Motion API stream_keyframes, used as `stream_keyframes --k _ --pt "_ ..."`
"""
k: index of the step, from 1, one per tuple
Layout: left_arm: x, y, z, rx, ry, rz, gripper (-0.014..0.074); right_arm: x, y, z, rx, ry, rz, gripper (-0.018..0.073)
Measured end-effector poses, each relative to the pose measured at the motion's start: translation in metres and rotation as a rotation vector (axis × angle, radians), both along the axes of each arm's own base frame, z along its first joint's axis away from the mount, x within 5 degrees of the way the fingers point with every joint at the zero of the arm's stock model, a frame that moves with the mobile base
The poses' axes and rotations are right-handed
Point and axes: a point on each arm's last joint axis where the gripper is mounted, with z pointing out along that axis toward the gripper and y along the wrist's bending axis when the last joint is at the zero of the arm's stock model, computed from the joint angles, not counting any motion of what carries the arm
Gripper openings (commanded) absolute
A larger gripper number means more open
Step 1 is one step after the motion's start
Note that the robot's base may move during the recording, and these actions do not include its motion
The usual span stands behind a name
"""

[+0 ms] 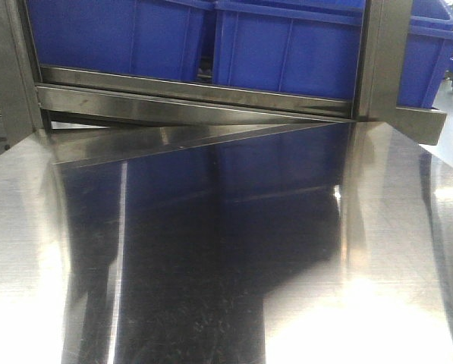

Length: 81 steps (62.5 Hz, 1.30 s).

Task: Pick and sort blue part to right shelf
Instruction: 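Lift the blue block with the right gripper and retract, then drive the base away from the table holding both blocks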

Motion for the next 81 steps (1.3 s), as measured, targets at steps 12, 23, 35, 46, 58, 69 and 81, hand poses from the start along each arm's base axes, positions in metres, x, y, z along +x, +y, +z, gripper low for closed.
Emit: stream_keyframes --k 12,23,35,46,58,69,81 --pt "0.0 0.0 0.0 0.0 0.0 0.0 0.0321 0.0 0.0 0.0 0.0 0.0 0.0 0.0184" --pt "0.0 0.0 -0.0001 0.0 0.001 0.0 0.0321 0.0 0.0 0.0 0.0 0.0 0.0 0.0184" --pt "0.0 0.0 -0.0001 0.0 0.001 0.0 0.0321 -0.0004 -0.0001 0.0 0.001 -0.002 0.0 0.0184" --pt "-0.0003 0.0002 -0.0002 0.0 0.001 0.001 0.0321 -0.0003 -0.0001 -0.0002 -0.001 0.0 -0.001 0.0184" --pt "-0.0003 0.0003 -0.0002 0.001 0.0 0.002 0.0321 -0.0003 -0.0001 -0.0002 -0.001 0.0 -0.001 0.0184" --pt "-0.0003 0.0003 -0.0002 0.001 0.0 0.002 0.0321 -0.0003 -0.0001 -0.0002 -0.001 0.0 -0.001 0.0184" --pt "-0.0003 0.0003 -0.0002 0.001 0.0 0.002 0.0321 -0.0003 -0.0001 -0.0002 -0.001 0.0 -0.001 0.0184"
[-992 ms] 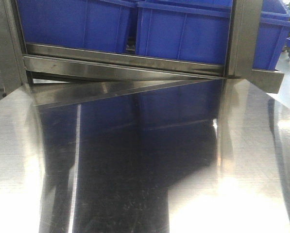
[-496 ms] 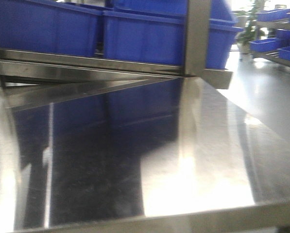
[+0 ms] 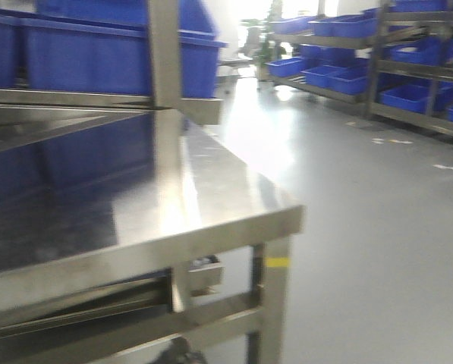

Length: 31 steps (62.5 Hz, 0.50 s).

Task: Pick and sort blue part to right shelf
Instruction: 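Drive the base away from the table holding both blocks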

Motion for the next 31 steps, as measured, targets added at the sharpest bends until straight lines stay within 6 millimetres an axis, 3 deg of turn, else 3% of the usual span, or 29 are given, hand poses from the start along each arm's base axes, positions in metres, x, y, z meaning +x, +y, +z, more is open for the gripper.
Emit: stream_keyframes --k 31 --pt "0.0 0.0 0.0 0.0 0.0 0.0 0.0321 0.0 0.0 0.0 0.0 0.0 0.0 0.0184"
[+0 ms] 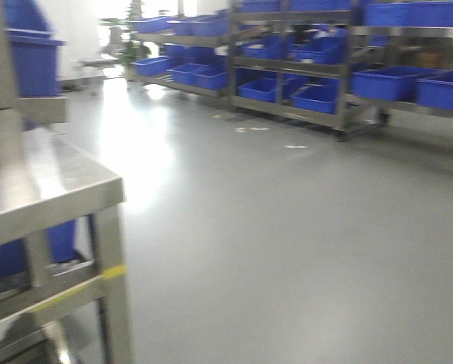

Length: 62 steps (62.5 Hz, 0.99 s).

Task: Pick and sort blue part to right shelf
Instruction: 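Drive the base away from the table holding both blocks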

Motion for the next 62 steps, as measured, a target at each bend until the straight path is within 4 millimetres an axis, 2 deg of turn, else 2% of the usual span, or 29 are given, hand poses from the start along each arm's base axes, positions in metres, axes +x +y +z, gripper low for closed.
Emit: stream_keyframes --k 62 --pt "0.0 0.0 0.0 0.0 0.0 0.0 0.0321 0.0 0.0 0.0 0.0 0.0 0.0 0.0184"
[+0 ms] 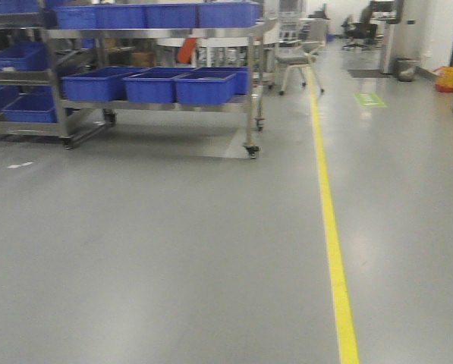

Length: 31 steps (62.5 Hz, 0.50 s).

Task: Pick and sort blue part to right shelf
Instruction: 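Drive the base away from the table holding both blocks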

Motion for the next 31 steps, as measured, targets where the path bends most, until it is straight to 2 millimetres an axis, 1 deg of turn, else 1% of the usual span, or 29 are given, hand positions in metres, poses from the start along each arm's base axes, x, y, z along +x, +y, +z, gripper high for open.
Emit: stream_keyframes --k 31 --pt "0.0 0.0 0.0 0.0 0.0 0.0 0.0321 0.0 0.0 0.0 0.0 0.0 0.0 0.0184"
